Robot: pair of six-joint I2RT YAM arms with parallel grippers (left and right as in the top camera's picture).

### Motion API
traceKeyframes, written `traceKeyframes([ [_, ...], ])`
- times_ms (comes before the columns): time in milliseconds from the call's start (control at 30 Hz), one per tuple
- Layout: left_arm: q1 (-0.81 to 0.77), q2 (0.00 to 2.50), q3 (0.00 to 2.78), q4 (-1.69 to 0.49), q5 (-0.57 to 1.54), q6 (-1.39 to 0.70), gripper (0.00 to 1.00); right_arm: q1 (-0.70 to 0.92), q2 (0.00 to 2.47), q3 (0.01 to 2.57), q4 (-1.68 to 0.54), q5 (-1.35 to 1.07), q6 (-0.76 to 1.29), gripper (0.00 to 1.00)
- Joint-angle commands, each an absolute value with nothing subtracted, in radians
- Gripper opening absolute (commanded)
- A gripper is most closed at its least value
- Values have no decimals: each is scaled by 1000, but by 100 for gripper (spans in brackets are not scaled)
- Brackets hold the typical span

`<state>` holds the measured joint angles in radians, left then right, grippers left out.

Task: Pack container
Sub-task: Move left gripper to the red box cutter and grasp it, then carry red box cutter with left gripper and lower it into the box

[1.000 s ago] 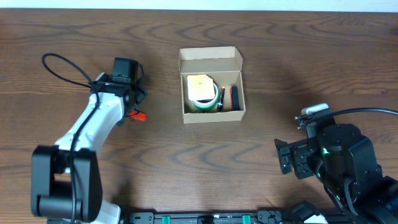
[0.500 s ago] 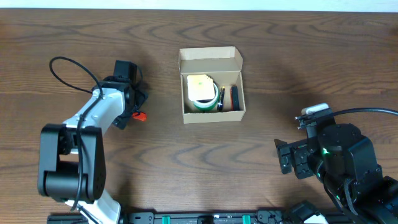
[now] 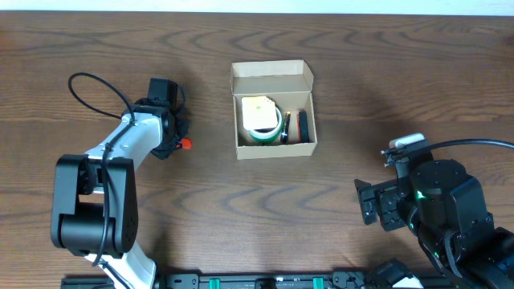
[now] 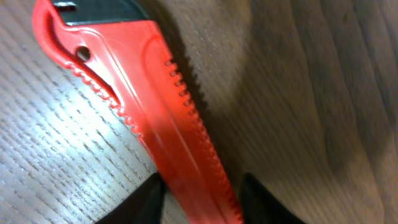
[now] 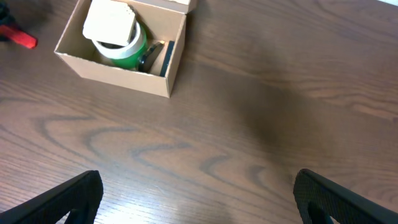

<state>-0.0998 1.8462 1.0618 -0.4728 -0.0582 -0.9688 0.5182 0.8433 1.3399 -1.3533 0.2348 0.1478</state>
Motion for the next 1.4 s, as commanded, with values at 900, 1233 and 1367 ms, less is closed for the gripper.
traceKeyframes([
  [900, -401, 1476, 1232, -519, 282, 597, 6, 511, 843, 1341, -1354, 235, 133, 99],
  [1233, -574, 1556, 1232, -481, 132, 1052, 6, 511, 843, 1341, -1354, 235, 133, 99],
  [1367, -585, 1595, 1232, -464, 138, 1061, 6, 511, 843, 1341, -1354, 235, 133, 99],
])
